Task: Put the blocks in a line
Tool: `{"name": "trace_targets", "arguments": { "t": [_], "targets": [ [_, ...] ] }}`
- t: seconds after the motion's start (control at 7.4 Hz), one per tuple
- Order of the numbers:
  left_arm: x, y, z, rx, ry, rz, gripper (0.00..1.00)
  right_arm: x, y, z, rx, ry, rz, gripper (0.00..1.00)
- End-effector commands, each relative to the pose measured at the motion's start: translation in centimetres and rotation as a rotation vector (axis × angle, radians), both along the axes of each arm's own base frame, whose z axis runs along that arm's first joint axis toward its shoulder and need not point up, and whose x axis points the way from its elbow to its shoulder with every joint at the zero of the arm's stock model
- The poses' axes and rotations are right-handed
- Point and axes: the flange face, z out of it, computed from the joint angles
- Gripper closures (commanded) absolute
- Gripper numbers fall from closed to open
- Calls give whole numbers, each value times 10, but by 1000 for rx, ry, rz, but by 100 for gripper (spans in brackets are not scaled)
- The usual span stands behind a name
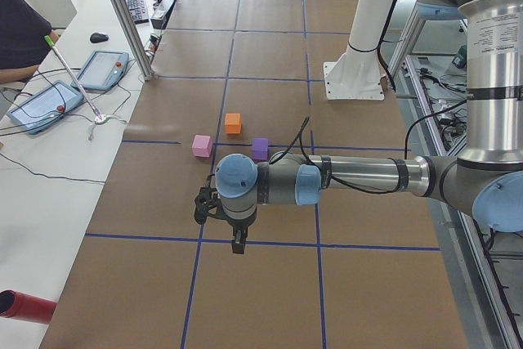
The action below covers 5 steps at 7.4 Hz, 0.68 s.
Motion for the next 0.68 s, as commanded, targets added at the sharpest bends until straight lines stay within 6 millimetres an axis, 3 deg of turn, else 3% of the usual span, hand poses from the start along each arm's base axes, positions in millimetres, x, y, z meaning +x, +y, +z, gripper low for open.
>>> {"name": "trace_targets", "arguments": {
  "t": [0.0,0.54],
  "targets": [
    [0,0,2,-6,-6,-3,0,0,0,0,0,0,0,0],
    [-1,0,1,0,-14,-4,0,0,0,0,0,0,0,0]
  ]
}}
